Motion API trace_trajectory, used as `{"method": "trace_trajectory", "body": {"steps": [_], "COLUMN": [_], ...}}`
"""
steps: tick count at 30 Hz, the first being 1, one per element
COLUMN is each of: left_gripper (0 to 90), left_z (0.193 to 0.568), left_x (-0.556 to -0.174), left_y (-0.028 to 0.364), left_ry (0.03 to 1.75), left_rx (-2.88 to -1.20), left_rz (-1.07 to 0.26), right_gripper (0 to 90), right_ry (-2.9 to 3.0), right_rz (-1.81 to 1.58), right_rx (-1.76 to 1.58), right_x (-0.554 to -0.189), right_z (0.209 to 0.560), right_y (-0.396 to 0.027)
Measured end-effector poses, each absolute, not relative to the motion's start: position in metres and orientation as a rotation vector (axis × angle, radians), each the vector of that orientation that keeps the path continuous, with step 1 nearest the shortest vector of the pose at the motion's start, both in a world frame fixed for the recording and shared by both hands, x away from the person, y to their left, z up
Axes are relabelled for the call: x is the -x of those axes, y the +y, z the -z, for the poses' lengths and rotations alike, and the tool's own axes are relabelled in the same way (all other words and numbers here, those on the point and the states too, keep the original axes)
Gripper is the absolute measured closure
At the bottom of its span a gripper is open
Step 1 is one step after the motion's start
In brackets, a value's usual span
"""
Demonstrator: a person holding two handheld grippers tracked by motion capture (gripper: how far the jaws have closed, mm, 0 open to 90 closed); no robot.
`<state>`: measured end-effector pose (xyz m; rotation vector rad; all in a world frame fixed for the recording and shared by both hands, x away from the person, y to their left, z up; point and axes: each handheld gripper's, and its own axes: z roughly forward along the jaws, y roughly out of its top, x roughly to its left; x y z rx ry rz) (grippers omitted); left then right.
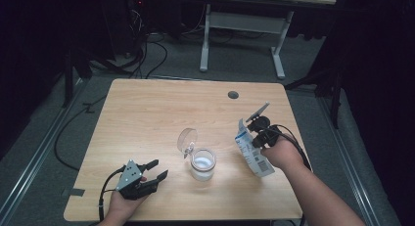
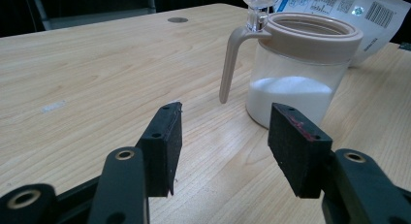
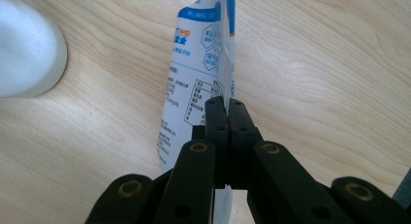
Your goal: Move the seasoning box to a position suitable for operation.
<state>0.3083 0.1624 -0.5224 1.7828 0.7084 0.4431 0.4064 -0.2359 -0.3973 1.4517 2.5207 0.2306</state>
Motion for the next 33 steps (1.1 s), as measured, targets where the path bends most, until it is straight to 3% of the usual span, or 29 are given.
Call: {"method": "trace_trajectory", "body": {"steps": [33], "left_gripper": [46.5], "left_z": [0.524], "left_x": [-0.316], "left_y": [0.171], "left_ry": [0.759], "left_rx": [-1.789], "left_rz": [-0.457], "right_gripper": [90.0], "right_ry": [2.173], "right_rz": [-0.775], "right_rx": [-1.496], "right_x": [-0.376], "right_z": [0.410], "right_y": [-0.272]}}
